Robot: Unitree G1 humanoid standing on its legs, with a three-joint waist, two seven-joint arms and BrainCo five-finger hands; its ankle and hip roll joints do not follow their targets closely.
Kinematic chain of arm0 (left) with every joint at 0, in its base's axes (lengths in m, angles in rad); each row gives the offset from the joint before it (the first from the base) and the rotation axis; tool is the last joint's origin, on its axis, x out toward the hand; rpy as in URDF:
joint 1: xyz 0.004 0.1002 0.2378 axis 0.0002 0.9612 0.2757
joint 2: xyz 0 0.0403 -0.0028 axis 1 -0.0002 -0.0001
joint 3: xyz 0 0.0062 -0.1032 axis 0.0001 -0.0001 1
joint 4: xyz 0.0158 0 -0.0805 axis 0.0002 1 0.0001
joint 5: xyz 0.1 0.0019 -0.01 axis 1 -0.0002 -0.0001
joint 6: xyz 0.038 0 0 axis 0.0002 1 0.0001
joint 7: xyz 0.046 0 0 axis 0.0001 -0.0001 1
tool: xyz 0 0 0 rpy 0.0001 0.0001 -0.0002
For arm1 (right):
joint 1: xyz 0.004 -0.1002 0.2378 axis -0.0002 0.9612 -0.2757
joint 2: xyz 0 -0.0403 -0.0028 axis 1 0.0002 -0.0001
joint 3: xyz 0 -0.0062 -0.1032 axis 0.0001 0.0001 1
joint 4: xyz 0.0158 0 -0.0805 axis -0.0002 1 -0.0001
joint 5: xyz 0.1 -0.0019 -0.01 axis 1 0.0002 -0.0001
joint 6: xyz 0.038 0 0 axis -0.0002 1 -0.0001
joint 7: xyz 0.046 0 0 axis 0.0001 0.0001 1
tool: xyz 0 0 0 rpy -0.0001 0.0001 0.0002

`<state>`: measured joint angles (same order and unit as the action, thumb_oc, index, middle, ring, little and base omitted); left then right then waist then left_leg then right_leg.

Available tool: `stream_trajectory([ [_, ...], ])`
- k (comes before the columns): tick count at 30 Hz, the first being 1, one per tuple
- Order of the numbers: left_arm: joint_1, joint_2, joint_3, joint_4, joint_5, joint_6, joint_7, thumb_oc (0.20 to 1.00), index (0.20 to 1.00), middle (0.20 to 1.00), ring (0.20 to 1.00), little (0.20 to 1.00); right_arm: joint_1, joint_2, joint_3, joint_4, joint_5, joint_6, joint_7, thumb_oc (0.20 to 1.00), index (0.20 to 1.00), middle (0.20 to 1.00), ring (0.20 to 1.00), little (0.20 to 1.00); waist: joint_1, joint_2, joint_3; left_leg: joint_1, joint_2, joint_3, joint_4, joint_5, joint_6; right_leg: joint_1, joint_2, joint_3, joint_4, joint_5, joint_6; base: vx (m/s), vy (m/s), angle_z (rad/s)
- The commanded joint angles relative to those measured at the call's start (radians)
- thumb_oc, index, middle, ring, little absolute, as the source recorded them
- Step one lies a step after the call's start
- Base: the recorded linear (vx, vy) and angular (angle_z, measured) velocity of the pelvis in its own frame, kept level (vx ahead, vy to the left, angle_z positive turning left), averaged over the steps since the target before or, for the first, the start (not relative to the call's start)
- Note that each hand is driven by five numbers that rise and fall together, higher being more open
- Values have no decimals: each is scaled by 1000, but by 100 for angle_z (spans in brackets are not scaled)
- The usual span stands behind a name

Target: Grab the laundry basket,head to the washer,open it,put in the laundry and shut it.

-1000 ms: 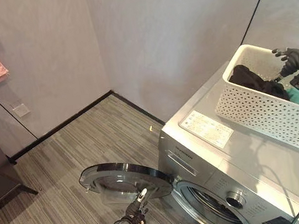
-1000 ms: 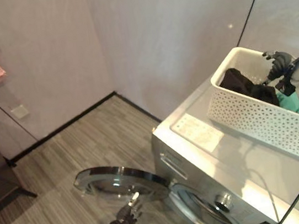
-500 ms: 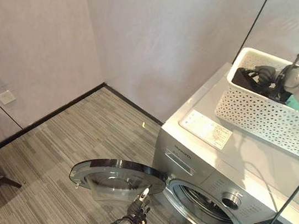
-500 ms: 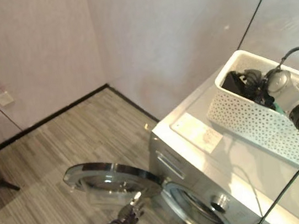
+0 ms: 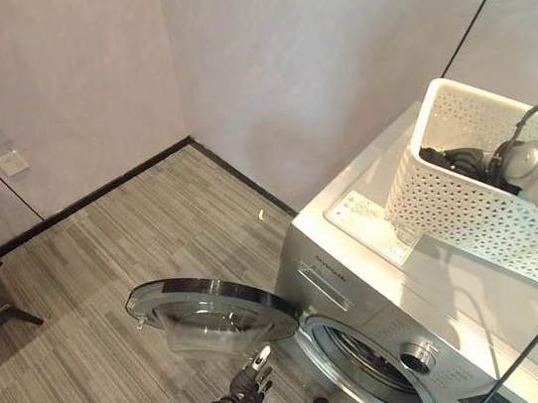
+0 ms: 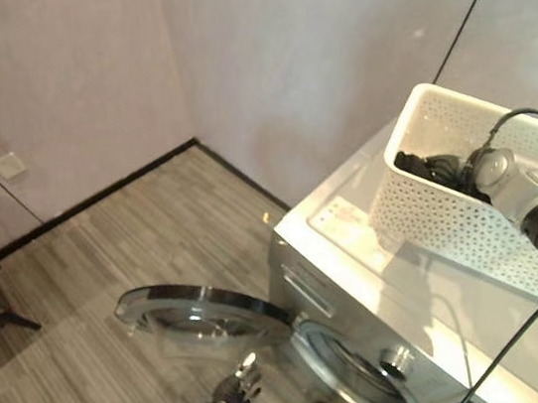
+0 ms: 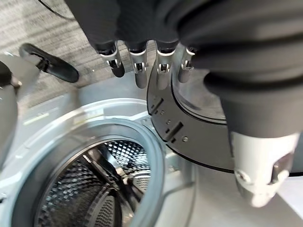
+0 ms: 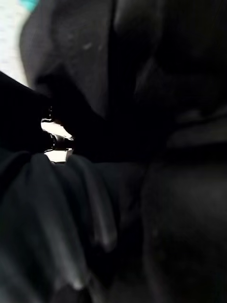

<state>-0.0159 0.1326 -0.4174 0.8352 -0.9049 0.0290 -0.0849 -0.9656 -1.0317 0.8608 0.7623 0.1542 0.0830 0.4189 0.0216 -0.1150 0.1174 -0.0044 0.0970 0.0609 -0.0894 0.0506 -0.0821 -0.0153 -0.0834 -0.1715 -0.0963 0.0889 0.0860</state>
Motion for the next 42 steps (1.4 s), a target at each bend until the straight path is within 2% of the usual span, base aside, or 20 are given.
stream_trajectory([
  [1, -68, -29, -48, -32, -22, -16, -31, 1000, 1000, 1000, 1000, 1000, -25, -33, 116, 2, 30, 10, 47, 1000, 1000, 1000, 1000, 1000, 17, -11, 52, 43, 7, -18, 25, -89, -2, -8, 6, 29, 9, -77, 10, 0, 0, 0],
  [6, -74, -35, -67, -40, -30, -13, -35, 1000, 1000, 1000, 1000, 1000, -13, -46, 138, -75, 80, 18, 81, 1000, 1000, 1000, 1000, 1000, 11, -10, 53, 44, 8, -12, 24, -88, -3, -10, 8, 31, 9, -77, 10, 0, 0, 0],
  [7, -71, -42, -80, -41, -31, -12, -40, 1000, 1000, 1000, 1000, 1000, -6, -59, 149, -124, 124, 13, 92, 896, 896, 896, 896, 896, 6, -13, 50, 49, 9, -8, 25, -90, -3, -5, 9, 34, 9, -77, 11, 0, 0, 0],
  [8, -72, -45, -85, -41, -32, -12, -46, 1000, 1000, 1000, 1000, 1000, -10, -63, 154, -130, 135, 7, 90, 529, 529, 529, 529, 529, 5, -14, 49, 52, 10, -7, 25, -91, -2, -2, 9, 35, 9, -78, 10, 0, 0, 0],
  [9, -73, -46, -89, -41, -30, -11, -50, 1000, 1000, 1000, 1000, 1000, -15, -67, 154, -125, 138, 0, 83, 253, 253, 253, 253, 253, 4, -15, 47, 56, 10, -6, 25, -93, -2, 1, 10, 35, 9, -79, 11, 0, 0, 0],
  [10, -74, -46, -91, -40, -29, -11, -52, 1000, 1000, 1000, 1000, 1000, -21, -68, 154, -118, 135, -9, 69, 200, 200, 200, 200, 200, 3, -18, 44, 61, 11, -4, 26, -96, -1, 5, 10, 36, 9, -79, 11, 0, 0, 0],
  [15, -70, -41, -82, -38, -23, -18, -37, 1000, 1000, 1000, 1000, 1000, -47, -50, 102, -62, 113, -34, -13, 200, 200, 200, 200, 200, 2, -29, 28, 80, 12, 2, 30, -107, 5, 21, 10, 41, 9, -79, 12, 0, 0, 0],
  [18, -65, -34, -59, -34, -13, -22, -20, 1000, 1000, 1000, 1000, 1000, -57, -28, 6, 5, 113, -38, -89, 200, 200, 200, 200, 200, 0, -36, 11, 90, 8, 7, 30, -116, 11, 33, 7, 43, 9, -77, 13, -11, 24, -1],
  [22, -68, -28, -43, -27, 1, -26, -5, 1000, 1000, 1000, 1000, 1000, -65, -21, -63, 50, 129, -39, -140, 200, 200, 200, 200, 200, -1, -39, 4, 92, 3, 9, 32, -121, 15, 36, 4, 43, 9, -74, 14, -21, 34, -10],
  [25, -72, -21, 1, -1, 38, -30, 14, 1000, 1000, 1000, 1000, 1000, -100, -23, -215, 147, 185, -54, -245, 200, 200, 200, 200, 200, -6, -36, -15, 101, -8, 8, 29, -130, 25, 45, -5, 43, 9, -69, 19, -30, 59, -5],
  [28, -74, -18, 15, 4, 45, -34, 23, 1000, 1000, 1000, 1000, 1000, -125, -34, -265, 163, 211, -64, -292, 200, 200, 200, 200, 200, -9, -32, -22, 102, -14, 6, 27, -133, 29, 48, -9, 44, 9, -68, 21, -27, 67, 2],
  [29, -89, -17, 35, 24, 55, -39, 42, 1000, 1000, 1000, 1000, 1000, -156, -32, -371, 185, 276, -86, -395, 200, 200, 200, 200, 200, -14, -24, -30, 106, -22, 2, 25, -138, 35, 51, -14, 43, 10, -66, 24, -28, 78, 0],
  [31, -90, -16, 34, 25, 55, -39, 42, 1000, 1000, 1000, 1000, 1000, -155, -32, -373, 184, 276, -86, -396, 200, 200, 200, 200, 200, -14, -24, -29, 106, -22, 1, 25, -138, 35, 51, -14, 42, 10, -66, 24, -16, 42, 3],
  [34, -92, -18, 69, 38, 61, -41, 85, 1000, 1000, 1000, 1000, 1000, -181, -52, -481, 59, 310, -110, -534, 200, 200, 200, 200, 200, -27, -10, -41, 111, -32, -4, 22, -143, 41, 55, -21, 44, 13, -67, 25, -11, 48, 2],
  [42, -69, -29, 87, 30, 62, -46, 115, 1000, 1000, 1000, 1000, 1000, -119, -109, -593, -136, 214, -137, -675, 200, 200, 200, 200, 200, -37, 0, -54, 121, -29, -12, 23, -151, 40, 67, -14, 55, 9, -77, 18, -1, -3, 4],
])
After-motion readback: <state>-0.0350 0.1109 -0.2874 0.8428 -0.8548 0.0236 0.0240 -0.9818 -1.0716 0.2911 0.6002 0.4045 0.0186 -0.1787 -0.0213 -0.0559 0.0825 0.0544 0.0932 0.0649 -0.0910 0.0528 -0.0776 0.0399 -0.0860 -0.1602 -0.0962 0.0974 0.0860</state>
